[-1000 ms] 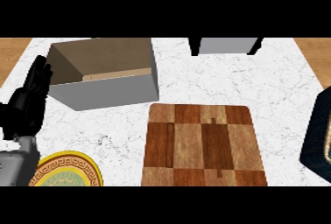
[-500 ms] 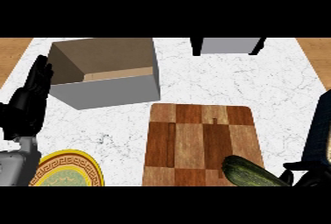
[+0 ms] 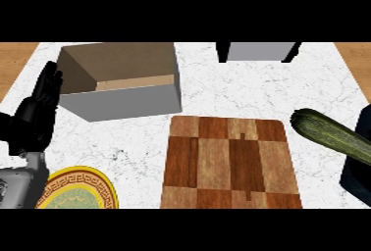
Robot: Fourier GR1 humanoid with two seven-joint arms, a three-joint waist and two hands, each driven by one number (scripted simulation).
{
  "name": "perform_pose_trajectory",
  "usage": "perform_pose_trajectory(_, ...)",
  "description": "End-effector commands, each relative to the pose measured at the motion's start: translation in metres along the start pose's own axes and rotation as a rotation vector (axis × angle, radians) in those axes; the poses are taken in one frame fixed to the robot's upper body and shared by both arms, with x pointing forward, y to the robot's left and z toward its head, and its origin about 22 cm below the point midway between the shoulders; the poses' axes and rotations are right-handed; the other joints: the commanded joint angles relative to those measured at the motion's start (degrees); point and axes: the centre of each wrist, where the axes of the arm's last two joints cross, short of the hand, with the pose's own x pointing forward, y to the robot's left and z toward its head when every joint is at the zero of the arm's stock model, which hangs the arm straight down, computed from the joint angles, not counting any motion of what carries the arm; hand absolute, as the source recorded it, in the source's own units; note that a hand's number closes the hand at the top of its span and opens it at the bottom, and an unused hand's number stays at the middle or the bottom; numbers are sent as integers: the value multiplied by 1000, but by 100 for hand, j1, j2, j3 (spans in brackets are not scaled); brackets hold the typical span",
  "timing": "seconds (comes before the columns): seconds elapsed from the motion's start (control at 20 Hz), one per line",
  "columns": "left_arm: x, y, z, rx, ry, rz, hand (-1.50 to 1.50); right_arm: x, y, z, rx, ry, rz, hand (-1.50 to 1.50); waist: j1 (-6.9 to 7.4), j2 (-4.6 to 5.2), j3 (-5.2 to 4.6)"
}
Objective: Pick the squash from the cutting board and place it in the basket
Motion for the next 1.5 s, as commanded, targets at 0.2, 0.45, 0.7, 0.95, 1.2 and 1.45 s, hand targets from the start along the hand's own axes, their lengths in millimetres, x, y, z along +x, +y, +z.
perform_pose_trajectory(0.2, -27, -8, 4, -21, 149, 3, 0, 9, -24, -62, 45, 105, 25, 150, 6, 76, -60)
perform_pose_trajectory(0.45, -47, -10, 22, -18, 169, 13, 0, -21, -26, -87, 56, 184, 30, 150, 1, 78, -57)
perform_pose_trajectory(0.7, -27, -10, 4, -11, 167, 12, 0, -44, -38, -113, 68, 203, 65, 150, -16, 66, -54)
perform_pose_trajectory(0.95, -28, -18, -2, -23, 147, 4, 0, -69, -47, -122, 104, 218, 32, 150, -100, 64, -55)
perform_pose_trajectory(1.2, -25, 2, -5, 8, 176, 1, 0, -86, -64, -135, 116, 205, -40, 150, -80, 60, -56)
perform_pose_trajectory(1.45, -32, -1, 12, -15, 141, 1, 0, -70, -84, -139, 117, -134, 627, 150, 6, 130, -65)
